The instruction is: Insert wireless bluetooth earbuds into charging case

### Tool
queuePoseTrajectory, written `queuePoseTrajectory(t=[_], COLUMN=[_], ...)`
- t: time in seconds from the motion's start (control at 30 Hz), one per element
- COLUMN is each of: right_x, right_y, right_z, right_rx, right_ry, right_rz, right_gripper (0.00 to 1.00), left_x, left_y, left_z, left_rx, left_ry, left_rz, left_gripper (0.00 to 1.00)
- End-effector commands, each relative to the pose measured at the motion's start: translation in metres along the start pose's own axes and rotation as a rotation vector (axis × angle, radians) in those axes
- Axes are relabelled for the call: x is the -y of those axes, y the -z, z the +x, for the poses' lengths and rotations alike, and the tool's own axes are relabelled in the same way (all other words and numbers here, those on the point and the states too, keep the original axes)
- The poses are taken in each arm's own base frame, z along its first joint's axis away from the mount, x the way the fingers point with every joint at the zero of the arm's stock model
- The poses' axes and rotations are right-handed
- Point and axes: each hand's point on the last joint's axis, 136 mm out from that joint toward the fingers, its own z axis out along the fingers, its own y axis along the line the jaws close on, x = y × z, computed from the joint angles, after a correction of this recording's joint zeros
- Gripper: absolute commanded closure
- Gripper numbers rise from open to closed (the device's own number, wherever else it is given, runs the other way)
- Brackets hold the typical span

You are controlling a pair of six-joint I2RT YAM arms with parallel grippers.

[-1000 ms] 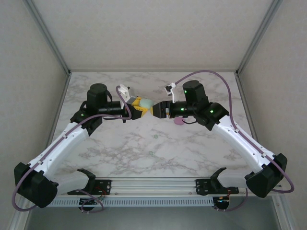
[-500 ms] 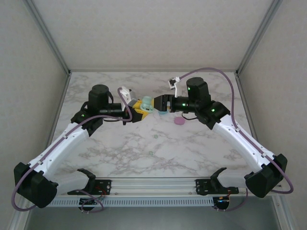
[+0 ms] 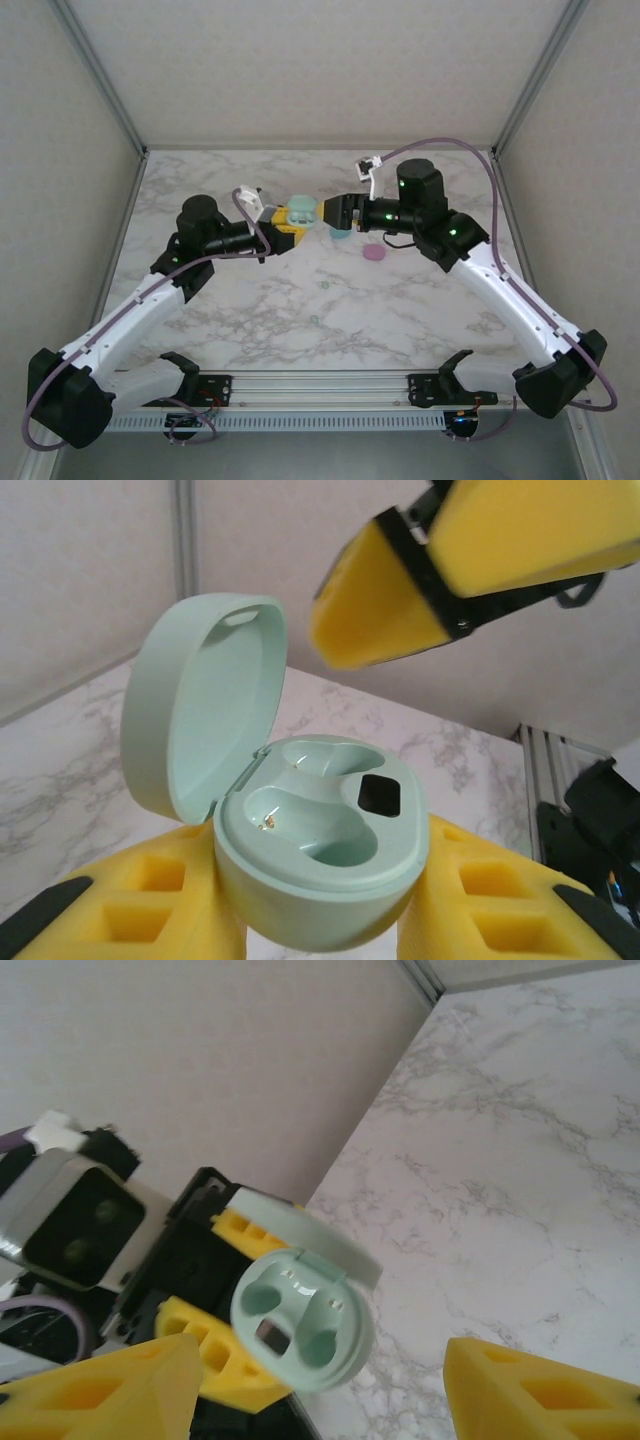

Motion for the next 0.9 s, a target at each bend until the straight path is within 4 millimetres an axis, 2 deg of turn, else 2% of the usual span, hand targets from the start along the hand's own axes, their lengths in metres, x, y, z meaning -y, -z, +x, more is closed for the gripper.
queuePoseTrajectory(t=[0.0, 0.1, 0.17, 0.23, 0.27, 0.4, 0.57, 0.73, 0.87], right_x=[-0.001, 0.052, 0.095, 0.123, 0.132, 0.157, 0.184, 0.203, 0.212], right_y=[0.026, 0.038, 0.043, 0.038, 0.029, -0.006, -0.047, -0.081, -0.099], right_z=[-0.010, 0.003, 0.023, 0.047, 0.060, 0.106, 0.157, 0.189, 0.204], right_rx=[0.061, 0.045, 0.001, -0.076, -0.134, -0.340, -0.534, -0.633, -0.692], right_ry=[0.058, -0.007, -0.097, -0.169, -0.195, -0.306, -0.329, -0.338, -0.326], right_rz=[0.084, 0.325, 0.472, 0.521, 0.513, 0.493, 0.546, 0.573, 0.583], right_gripper=[0.37, 0.46, 0.54, 0.57, 0.59, 0.61, 0.58, 0.57, 0.57], left_x=[0.002, 0.000, 0.002, 0.006, 0.008, 0.015, 0.023, 0.028, 0.029], left_y=[0.008, 0.013, 0.019, 0.024, 0.027, 0.038, 0.050, 0.056, 0.058], left_z=[-0.031, -0.032, -0.036, -0.041, -0.044, -0.052, -0.061, -0.064, -0.063], left_rx=[0.117, 0.130, 0.147, 0.159, 0.162, 0.178, 0.180, 0.173, 0.155], left_ry=[-0.038, -0.047, -0.059, -0.070, -0.076, -0.102, -0.145, -0.167, -0.174], left_rz=[-0.045, -0.081, -0.100, -0.107, -0.110, -0.133, -0.157, -0.166, -0.171], left_gripper=[0.73, 0.73, 0.73, 0.73, 0.73, 0.73, 0.72, 0.72, 0.72])
